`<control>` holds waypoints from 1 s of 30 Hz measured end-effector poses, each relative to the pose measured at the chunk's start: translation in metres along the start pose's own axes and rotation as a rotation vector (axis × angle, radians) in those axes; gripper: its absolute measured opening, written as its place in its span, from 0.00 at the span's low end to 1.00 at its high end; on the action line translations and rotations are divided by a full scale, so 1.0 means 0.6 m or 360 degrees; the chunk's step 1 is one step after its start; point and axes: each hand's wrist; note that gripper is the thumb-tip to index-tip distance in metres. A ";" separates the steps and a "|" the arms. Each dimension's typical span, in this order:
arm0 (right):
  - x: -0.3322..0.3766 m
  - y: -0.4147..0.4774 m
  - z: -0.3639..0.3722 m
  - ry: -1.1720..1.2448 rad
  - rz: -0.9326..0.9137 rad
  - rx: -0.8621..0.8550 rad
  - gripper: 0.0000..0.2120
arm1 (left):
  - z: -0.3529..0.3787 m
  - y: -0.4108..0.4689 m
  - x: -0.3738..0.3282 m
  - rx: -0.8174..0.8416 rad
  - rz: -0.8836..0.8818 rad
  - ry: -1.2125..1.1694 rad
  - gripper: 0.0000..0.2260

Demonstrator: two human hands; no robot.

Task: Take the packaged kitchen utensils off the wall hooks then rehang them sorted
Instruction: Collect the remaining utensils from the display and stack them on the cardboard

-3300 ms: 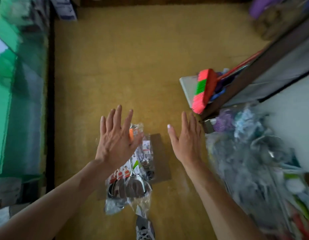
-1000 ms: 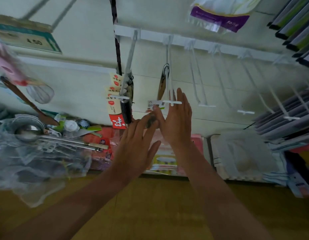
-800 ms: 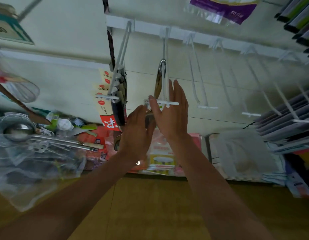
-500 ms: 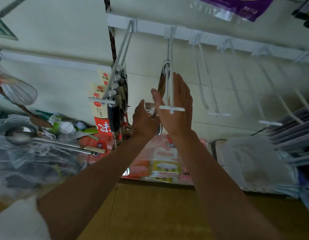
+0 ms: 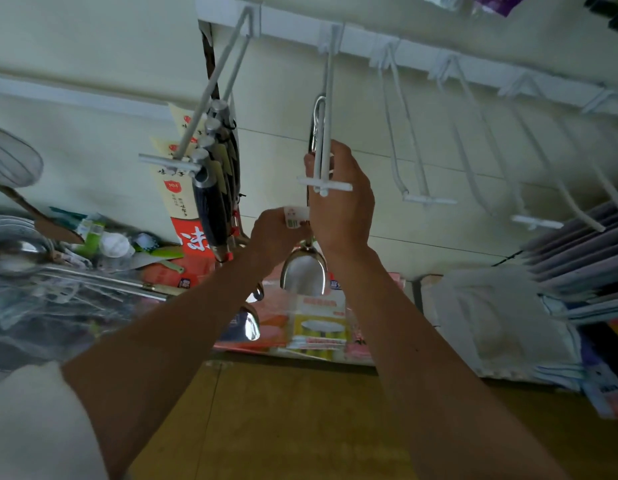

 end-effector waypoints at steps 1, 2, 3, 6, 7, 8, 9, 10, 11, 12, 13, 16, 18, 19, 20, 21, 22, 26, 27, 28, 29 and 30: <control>0.003 -0.001 -0.004 -0.0034 -0.0008 0.0002 0.13 | -0.002 -0.006 0.003 0.0030 -0.0002 -0.0008 0.10; 0.006 -0.002 -0.008 -0.0056 -0.0014 0.0010 0.11 | -0.004 -0.013 0.003 0.0040 -0.0009 -0.0005 0.10; 0.009 -0.003 -0.012 -0.0066 -0.0013 0.0022 0.11 | -0.005 -0.017 0.004 0.0022 -0.0018 -0.0020 0.09; 0.023 -0.015 -0.025 -0.0132 0.0008 0.0049 0.11 | -0.014 -0.036 0.002 0.0006 -0.0043 -0.0028 0.08; 0.026 -0.022 -0.030 -0.0150 0.0009 0.0053 0.12 | -0.018 -0.044 0.003 0.0014 -0.0048 -0.0034 0.07; 0.030 -0.030 -0.035 -0.0160 0.0013 0.0056 0.12 | -0.022 -0.052 0.002 0.0039 -0.0048 -0.0043 0.05; 0.034 -0.038 -0.040 -0.0166 0.0020 0.0057 0.13 | -0.027 -0.061 0.004 0.0063 -0.0037 -0.0044 0.05; 0.038 -0.046 -0.045 -0.0172 0.0027 0.0056 0.13 | -0.032 -0.071 0.003 0.0077 -0.0031 -0.0032 0.05; 0.042 -0.055 -0.050 -0.0178 0.0037 0.0054 0.13 | -0.037 -0.080 0.005 0.0076 -0.0033 -0.0023 0.05; 0.047 -0.063 -0.056 -0.0190 0.0053 0.0056 0.13 | -0.041 -0.088 0.007 0.0074 -0.0031 -0.0011 0.05; 0.052 -0.070 -0.061 -0.0207 0.0070 0.0064 0.13 | -0.045 -0.095 0.011 0.0077 -0.0019 -0.0003 0.05; 0.070 -0.091 -0.079 -0.0259 0.0092 0.0091 0.14 | -0.056 -0.128 0.013 0.0116 0.0004 0.0049 0.07; 0.082 -0.107 -0.093 -0.0271 0.0105 0.0112 0.14 | -0.064 -0.149 0.017 0.0133 -0.0003 0.0060 0.09; 0.088 -0.117 -0.100 -0.0273 0.0120 0.0121 0.15 | -0.069 -0.159 0.021 0.0134 -0.0008 0.0080 0.09; 0.095 -0.127 -0.108 -0.0275 0.0141 0.0126 0.15 | -0.075 -0.171 0.022 0.0153 -0.0012 0.0099 0.08; 0.103 -0.137 -0.116 -0.0277 0.0163 0.0127 0.14 | -0.082 -0.183 0.026 0.0181 -0.0003 0.0093 0.06; 0.111 -0.148 -0.124 -0.0279 0.0187 0.0129 0.14 | -0.089 -0.195 0.027 0.0207 0.0004 0.0080 0.06; 0.160 -0.200 -0.151 -0.0277 0.0222 0.0193 0.15 | -0.127 -0.254 0.028 0.0238 -0.0004 0.0131 0.05; 0.174 -0.212 -0.155 -0.0267 0.0214 0.0199 0.15 | -0.140 -0.269 0.028 0.0237 0.0004 0.0116 0.04; 0.190 -0.224 -0.158 -0.0254 0.0204 0.0200 0.15 | -0.154 -0.283 0.029 0.0241 0.0009 0.0081 0.03; 0.208 -0.236 -0.159 -0.0243 0.0196 0.0201 0.15 | -0.171 -0.297 0.031 0.0249 0.0018 0.0046 0.03; 0.227 -0.246 -0.158 -0.0237 0.0190 0.0209 0.15 | -0.190 -0.310 0.032 0.0255 0.0024 0.0028 0.04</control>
Point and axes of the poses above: each hand's wrist, its own y-axis towards the middle knuckle, its own z-axis out of the palm, x = y × z, and after that the axes turned 10 degrees about -x, right-handed
